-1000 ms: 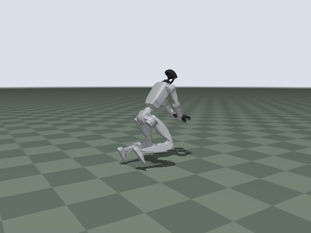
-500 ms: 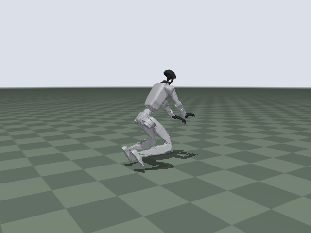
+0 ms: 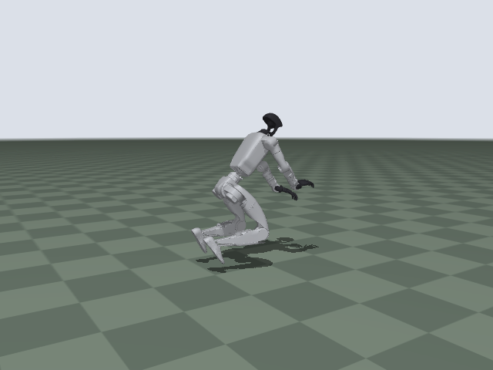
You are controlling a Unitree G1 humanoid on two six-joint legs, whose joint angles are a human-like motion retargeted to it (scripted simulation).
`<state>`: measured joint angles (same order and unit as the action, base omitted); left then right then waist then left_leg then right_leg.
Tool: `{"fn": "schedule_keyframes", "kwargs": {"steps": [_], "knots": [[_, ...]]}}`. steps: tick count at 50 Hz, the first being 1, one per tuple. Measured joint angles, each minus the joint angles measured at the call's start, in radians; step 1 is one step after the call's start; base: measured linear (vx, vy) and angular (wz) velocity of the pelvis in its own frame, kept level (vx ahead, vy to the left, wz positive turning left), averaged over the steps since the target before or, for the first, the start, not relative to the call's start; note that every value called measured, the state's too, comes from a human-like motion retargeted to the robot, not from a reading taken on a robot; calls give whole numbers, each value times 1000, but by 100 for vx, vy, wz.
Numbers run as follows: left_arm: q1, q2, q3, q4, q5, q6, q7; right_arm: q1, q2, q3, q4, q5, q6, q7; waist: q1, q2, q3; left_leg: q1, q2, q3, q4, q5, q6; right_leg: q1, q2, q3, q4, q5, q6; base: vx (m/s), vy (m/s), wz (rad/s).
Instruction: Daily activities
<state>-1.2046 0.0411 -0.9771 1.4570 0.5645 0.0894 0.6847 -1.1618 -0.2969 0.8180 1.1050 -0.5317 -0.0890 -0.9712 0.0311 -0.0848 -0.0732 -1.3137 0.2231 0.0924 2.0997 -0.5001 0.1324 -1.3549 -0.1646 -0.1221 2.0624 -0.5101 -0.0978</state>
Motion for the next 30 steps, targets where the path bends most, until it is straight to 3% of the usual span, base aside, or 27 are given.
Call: {"fn": "schedule_keyframes", "kwargs": {"steps": [20,30], "knots": [[55,-61,-91,-8,45,22,112,-157,-10,32,54,43,-24,38,35,-66,3,-71,-56,-22,32,-63,55,10,33,5,-22,-1,-3,6,4,-20],[97,-79,-109,-34,43,23,137,-206,-6,54,133,29,-25,90,39,-75,-15,-81,-83,-25,13,-113,69,-24,39,-8,29,-41,-37,9,6,-35]]}}
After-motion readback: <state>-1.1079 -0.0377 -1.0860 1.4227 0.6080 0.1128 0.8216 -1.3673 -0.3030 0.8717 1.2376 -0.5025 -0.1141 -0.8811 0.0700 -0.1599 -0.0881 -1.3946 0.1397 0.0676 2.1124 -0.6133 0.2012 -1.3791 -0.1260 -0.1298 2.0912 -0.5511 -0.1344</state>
